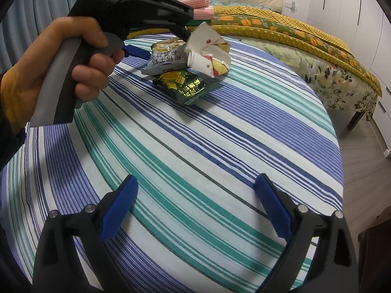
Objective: Collect trash
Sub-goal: 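Grasp the yellow-white chip bag with the left tool, then grasp the green cracker packet with the right tool while the left tool holds the chip bag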
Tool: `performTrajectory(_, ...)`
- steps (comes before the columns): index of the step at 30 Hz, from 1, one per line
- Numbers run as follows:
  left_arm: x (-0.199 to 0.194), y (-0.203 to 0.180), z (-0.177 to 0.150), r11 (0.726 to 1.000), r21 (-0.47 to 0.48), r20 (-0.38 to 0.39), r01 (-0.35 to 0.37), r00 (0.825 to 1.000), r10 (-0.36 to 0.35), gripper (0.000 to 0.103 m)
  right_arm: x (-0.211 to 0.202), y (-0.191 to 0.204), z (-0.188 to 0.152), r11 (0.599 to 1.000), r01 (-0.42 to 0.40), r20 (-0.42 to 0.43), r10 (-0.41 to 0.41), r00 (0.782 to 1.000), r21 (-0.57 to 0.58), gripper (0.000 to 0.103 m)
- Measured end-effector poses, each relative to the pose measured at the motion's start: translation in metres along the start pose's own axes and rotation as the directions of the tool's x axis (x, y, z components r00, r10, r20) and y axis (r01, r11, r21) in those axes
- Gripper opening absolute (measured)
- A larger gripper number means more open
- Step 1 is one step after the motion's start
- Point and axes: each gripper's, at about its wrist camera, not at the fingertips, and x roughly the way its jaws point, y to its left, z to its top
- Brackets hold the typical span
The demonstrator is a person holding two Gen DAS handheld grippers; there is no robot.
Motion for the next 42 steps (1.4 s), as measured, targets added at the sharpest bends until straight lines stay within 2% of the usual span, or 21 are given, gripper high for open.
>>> performTrajectory(2,0.001,0.001,-0.003,1.0,0.007,-0.007,-0.011,1.0,0.011,0.082,0.0,0.0,0.0,1.0,0.0,0.0,0.0,1.0,0.0,0.094)
performTrajectory(4,0.002,0.002,-0.007,1.0,0.008,-0.006,0.007,1.0,-0.007,0.071,0.0,0.0,0.0,1.0,0.0,0.0,0.0,1.0,0.0,0.094)
performTrajectory(6,0.003,0.002,-0.009,1.0,0.007,-0.012,0.026,1.0,-0.026,0.045,0.0,0.0,0.0,1.0,0.0,0.0,0.0,1.0,0.001,0.094)
performTrajectory(7,0.002,-0.001,-0.009,1.0,0.024,-0.004,0.009,1.0,-0.009,0.039,0.0,0.0,0.0,1.0,0.0,0.0,0.0,1.0,0.001,0.094)
performTrajectory(9,-0.003,-0.003,-0.01,0.999,0.051,0.004,0.009,1.0,-0.009,0.034,0.0,0.0,0.0,1.0,0.0,0.0,0.0,1.0,0.001,0.094)
performTrajectory(12,-0.02,-0.001,-0.014,0.997,0.078,0.018,0.005,1.0,-0.006,0.033,0.0,0.0,0.0,1.0,0.0,0.0,0.0,1.0,0.001,0.094)
performTrajectory(16,-0.071,0.027,-0.037,0.992,0.128,0.011,0.008,1.0,-0.01,0.034,0.0,0.0,0.0,1.0,0.0,0.001,0.0,1.0,0.001,0.094)
performTrajectory(23,-0.126,0.079,-0.105,0.973,0.227,-0.041,-0.049,0.997,0.06,0.041,0.0,0.0,0.0,1.0,0.0,0.0,0.0,1.0,0.001,0.094)
performTrajectory(25,-0.132,0.081,-0.12,0.968,0.243,-0.023,-0.066,0.997,0.074,0.06,0.0,0.0,0.0,1.0,0.001,0.0,-0.001,1.0,0.001,0.094)
performTrajectory(26,-0.135,0.082,-0.128,0.966,0.247,-0.004,-0.071,0.997,0.074,0.079,0.0,0.001,0.0,1.0,0.0,0.0,0.0,1.0,0.002,0.094)
performTrajectory(27,-0.138,0.082,-0.134,0.966,0.249,0.012,-0.067,0.998,0.066,0.09,0.0,0.001,0.0,1.0,0.001,0.0,-0.001,1.0,0.001,0.094)
performTrajectory(30,-0.138,0.077,-0.149,0.965,0.254,0.048,-0.063,0.997,0.053,0.095,0.0,0.0,0.0,1.0,-0.001,-0.001,0.001,1.0,0.003,0.094)
performTrajectory(33,-0.132,0.074,-0.157,0.959,0.26,0.061,-0.112,0.993,0.1,0.095,0.0,-0.001,0.0,1.0,-0.005,-0.002,0.005,1.0,0.005,0.094)
performTrajectory(36,-0.125,0.078,-0.16,0.959,0.227,0.073,-0.17,0.985,0.157,0.095,0.0,-0.001,0.0,1.0,-0.004,-0.002,0.004,1.0,0.006,0.095)
performTrajectory(39,-0.12,0.084,-0.162,0.962,0.202,0.058,-0.182,0.983,0.174,0.096,0.0,-0.001,0.0,1.0,-0.009,-0.003,0.009,1.0,0.004,0.096)
performTrajectory(42,-0.118,0.083,-0.164,0.953,0.223,0.073,-0.203,0.979,0.192,0.098,0.001,-0.006,0.009,0.999,-0.039,-0.006,0.038,0.999,-0.023,0.095)
